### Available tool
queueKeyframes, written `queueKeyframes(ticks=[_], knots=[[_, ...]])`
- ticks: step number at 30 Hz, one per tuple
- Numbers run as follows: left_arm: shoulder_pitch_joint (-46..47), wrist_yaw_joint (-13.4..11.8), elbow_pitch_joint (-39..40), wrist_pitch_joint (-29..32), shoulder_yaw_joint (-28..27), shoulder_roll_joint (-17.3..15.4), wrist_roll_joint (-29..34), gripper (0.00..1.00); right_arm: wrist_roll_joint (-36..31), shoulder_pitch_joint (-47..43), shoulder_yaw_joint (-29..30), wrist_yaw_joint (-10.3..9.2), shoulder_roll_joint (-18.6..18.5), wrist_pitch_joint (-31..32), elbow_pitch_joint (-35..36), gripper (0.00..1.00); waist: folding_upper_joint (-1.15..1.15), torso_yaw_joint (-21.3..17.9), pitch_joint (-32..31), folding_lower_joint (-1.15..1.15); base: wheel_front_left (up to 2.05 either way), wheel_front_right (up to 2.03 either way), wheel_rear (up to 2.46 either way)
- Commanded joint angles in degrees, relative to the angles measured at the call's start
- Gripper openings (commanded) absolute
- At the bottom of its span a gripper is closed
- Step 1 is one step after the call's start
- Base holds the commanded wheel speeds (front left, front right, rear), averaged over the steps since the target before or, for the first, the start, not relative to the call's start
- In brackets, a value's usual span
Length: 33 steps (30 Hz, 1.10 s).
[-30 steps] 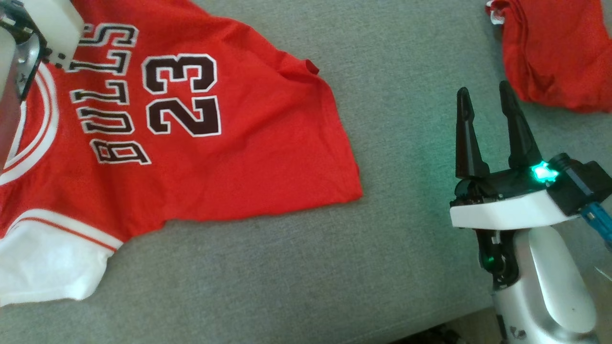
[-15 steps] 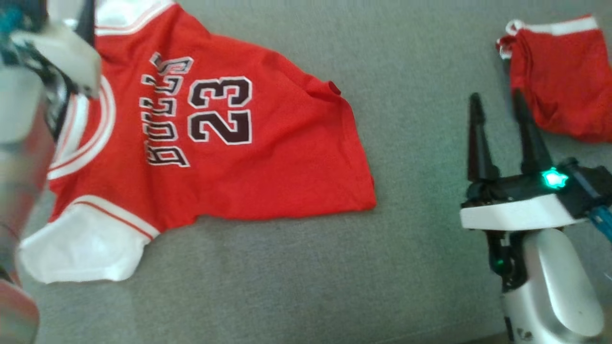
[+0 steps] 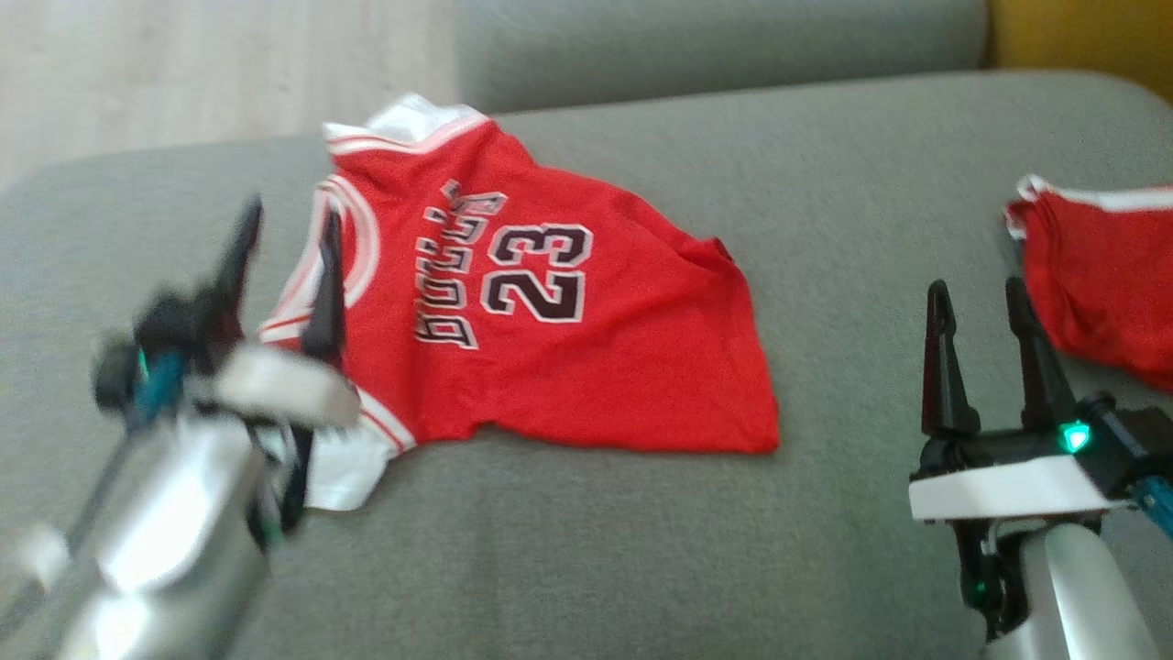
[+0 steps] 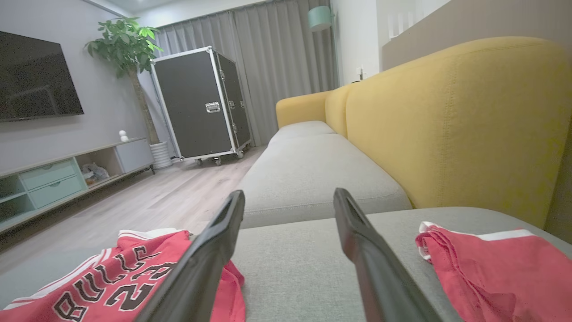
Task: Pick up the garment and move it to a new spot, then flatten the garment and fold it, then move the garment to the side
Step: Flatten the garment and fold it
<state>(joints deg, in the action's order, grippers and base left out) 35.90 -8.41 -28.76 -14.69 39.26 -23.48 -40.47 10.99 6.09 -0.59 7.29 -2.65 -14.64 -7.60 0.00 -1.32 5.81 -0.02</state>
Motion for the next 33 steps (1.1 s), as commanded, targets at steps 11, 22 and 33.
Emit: queueKeyframes(ticks=[11, 22, 33], knots=[[-23.7, 0.0, 18.2, -0.3, -18.9, 8.4, 9.4, 1.00, 0.0, -2.9, -0.3, 0.20, -0.2, -0.4, 0.9, 1.00, 0.00, 5.3, -5.5, 0.02, 0.00, 0.00, 0.00], [-23.3, 5.7, 17.0, -0.3, -22.5, 13.0, 17.1, 1.00, -7.3, 6.6, -1.4, 0.20, -0.2, 1.5, -5.7, 1.00, 0.00, 8.2, -0.8, 0.02, 0.00, 0.00, 0.00], [-18.2, 10.7, 14.3, -0.3, -23.1, 18.6, 21.0, 1.00, -4.0, 28.4, -2.0, 0.20, -4.8, 18.1, -28.8, 1.00, 0.00, 14.2, 6.9, 0.02, 0.00, 0.00, 0.00]])
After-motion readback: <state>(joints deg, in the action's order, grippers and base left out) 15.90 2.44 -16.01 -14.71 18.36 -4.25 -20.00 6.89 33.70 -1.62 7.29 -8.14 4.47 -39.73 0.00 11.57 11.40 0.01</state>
